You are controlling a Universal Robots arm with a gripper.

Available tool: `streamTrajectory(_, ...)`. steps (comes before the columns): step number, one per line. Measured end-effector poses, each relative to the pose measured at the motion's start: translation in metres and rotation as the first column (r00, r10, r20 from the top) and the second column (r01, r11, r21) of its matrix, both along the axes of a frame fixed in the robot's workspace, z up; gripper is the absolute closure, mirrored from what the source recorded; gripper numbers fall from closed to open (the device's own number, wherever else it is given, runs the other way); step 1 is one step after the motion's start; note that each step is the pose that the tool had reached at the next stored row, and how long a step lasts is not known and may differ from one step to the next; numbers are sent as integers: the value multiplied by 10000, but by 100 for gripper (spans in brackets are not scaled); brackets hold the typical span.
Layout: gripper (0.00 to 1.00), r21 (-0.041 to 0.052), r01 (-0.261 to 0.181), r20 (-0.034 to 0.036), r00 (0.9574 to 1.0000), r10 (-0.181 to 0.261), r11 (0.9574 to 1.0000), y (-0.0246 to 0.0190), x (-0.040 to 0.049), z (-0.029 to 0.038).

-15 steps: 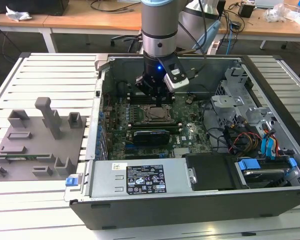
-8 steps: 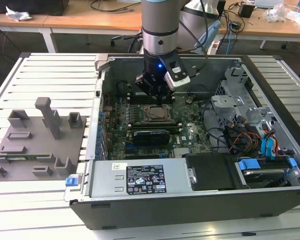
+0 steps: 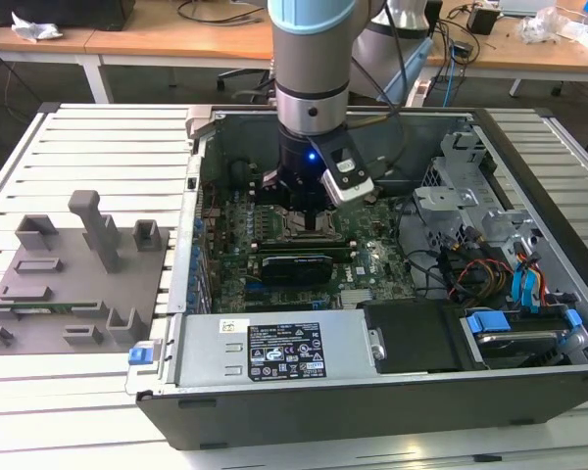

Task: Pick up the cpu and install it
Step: 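Install the second cpu locking lever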

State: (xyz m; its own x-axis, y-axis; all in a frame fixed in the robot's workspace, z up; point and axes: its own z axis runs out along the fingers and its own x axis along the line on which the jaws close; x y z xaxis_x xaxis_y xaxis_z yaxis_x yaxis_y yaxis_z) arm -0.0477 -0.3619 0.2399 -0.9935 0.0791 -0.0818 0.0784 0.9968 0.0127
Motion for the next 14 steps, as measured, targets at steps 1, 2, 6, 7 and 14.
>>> streamTrajectory(1, 89, 2, -2, 0, 10000, 2, 10000, -4, -3, -8)
streamTrajectory(2, 89, 2, -4, 0, 10000, 4, 10000, -8, -6, -17)
streamTrajectory(6, 89, -1, -1, -2, 10000, 1, 10000, -15, -22, -48)
streamTrajectory(7, 89, -2, -2, -3, 10000, 2, 10000, -15, -22, -48)
streamTrajectory(14, 89, -1, -3, -3, 10000, 3, 10000, -15, -24, -60)
